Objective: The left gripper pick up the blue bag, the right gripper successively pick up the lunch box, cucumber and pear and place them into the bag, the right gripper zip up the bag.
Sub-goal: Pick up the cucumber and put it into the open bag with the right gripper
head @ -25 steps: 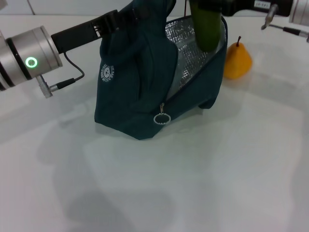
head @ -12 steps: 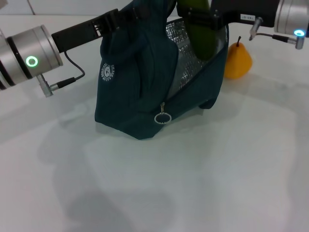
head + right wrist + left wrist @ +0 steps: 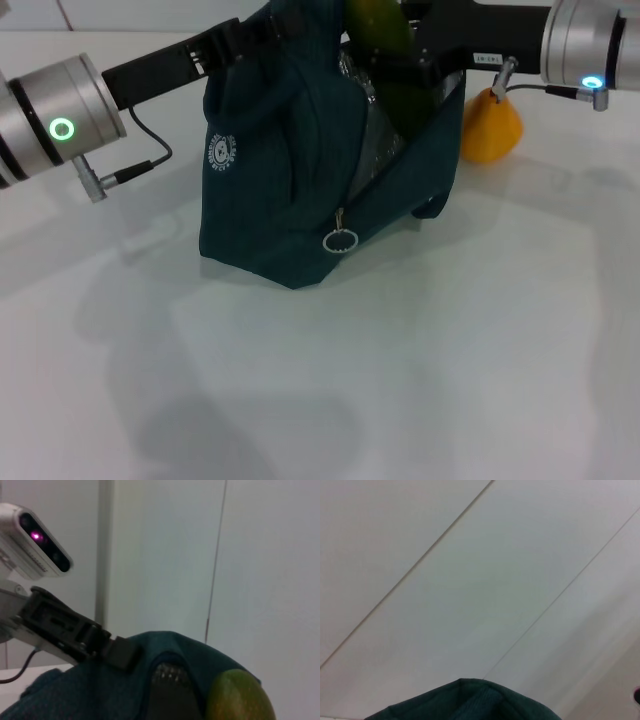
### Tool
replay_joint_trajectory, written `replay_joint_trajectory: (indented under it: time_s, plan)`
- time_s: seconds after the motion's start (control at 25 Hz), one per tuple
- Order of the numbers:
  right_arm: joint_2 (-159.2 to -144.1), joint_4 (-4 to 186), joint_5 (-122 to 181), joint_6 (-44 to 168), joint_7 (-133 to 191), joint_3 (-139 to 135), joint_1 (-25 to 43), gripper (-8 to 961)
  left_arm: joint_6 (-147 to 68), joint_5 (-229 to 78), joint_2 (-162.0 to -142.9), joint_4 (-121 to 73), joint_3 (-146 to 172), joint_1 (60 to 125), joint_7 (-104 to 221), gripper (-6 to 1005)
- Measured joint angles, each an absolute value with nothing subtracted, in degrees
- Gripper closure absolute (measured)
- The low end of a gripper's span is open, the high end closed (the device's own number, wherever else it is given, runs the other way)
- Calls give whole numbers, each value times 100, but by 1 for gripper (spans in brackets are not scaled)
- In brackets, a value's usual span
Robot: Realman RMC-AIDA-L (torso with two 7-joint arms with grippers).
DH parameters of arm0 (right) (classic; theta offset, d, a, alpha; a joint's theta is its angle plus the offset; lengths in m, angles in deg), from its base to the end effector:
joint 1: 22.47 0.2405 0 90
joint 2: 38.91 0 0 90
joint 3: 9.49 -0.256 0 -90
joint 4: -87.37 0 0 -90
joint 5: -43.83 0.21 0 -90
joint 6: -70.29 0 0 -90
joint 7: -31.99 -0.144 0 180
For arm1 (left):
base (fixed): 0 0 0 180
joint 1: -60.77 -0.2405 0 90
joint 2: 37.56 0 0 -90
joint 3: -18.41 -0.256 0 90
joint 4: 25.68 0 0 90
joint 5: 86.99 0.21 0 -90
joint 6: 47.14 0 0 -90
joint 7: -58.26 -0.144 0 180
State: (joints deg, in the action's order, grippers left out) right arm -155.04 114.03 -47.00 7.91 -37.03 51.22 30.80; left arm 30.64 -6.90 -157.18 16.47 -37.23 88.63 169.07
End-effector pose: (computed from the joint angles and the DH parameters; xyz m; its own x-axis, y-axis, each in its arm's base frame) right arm 0.1215 0.4459 -0.0276 0.8815 0.0284 -0.4713 -0.1779 -0.9047 -0.3873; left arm -0.2098 0.3668 0.0224 0.2498 0.5640 0.7871 0.7565 -0.6211 0.2050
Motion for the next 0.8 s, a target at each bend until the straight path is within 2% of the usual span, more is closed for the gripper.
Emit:
replay_joint_trajectory:
  time_s: [0.8]
  plan:
    - [-15500,11657,-4591,704,-3812,5502,2805,311,3055,-693,-15708,1642,-3652,8854,16901,954]
